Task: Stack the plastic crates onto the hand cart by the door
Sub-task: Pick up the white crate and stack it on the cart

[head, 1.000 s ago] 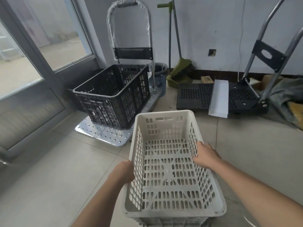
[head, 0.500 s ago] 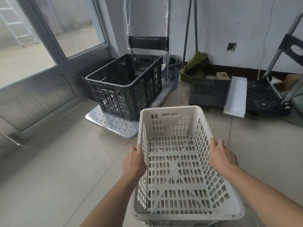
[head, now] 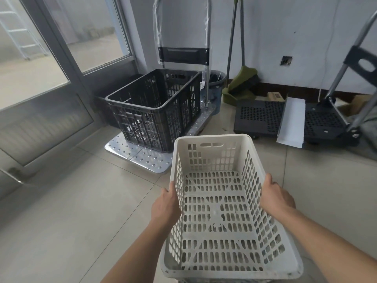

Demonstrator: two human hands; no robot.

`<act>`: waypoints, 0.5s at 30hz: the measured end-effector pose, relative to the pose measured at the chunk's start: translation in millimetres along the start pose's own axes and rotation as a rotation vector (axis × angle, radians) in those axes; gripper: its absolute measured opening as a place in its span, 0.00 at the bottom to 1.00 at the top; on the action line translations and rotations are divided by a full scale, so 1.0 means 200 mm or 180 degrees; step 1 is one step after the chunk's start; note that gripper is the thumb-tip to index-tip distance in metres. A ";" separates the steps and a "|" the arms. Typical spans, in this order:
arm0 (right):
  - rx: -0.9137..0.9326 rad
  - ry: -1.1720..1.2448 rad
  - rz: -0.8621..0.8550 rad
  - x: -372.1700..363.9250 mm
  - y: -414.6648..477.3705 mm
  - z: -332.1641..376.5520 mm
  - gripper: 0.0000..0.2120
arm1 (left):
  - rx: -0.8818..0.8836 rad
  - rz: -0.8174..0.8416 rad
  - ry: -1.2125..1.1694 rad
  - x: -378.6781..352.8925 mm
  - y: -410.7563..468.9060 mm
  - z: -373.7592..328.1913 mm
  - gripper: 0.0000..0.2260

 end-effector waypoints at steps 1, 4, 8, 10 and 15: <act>-0.0134 0.0140 0.0032 0.00 0.01 0.00 0.22 | 0.0080 -0.0017 -0.0081 0.00 0.00 0.01 0.18; -0.0222 0.0300 0.0115 0.01 0.01 -0.01 0.19 | 0.0286 -0.0018 -0.0153 0.00 -0.01 0.02 0.10; -0.0208 0.0168 0.0085 0.02 -0.02 -0.02 0.16 | 0.0091 -0.0152 0.0140 0.01 -0.02 0.02 0.10; -0.0026 -0.0022 -0.0045 0.02 -0.04 0.00 0.19 | -0.0174 -0.0169 0.0263 0.00 -0.02 0.01 0.20; 0.0309 -0.0186 -0.0122 0.02 -0.04 0.02 0.16 | -0.0376 0.0012 0.0482 0.00 -0.02 -0.03 0.19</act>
Point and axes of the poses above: each hand's wrist, its own y-axis towards the middle knuckle, its own x-axis out of the back of the hand, z = x × y, the point moved 2 cm from there along y, towards the middle knuckle, and after that the axes turned 6 degrees about -y, right-handed, at the moved point
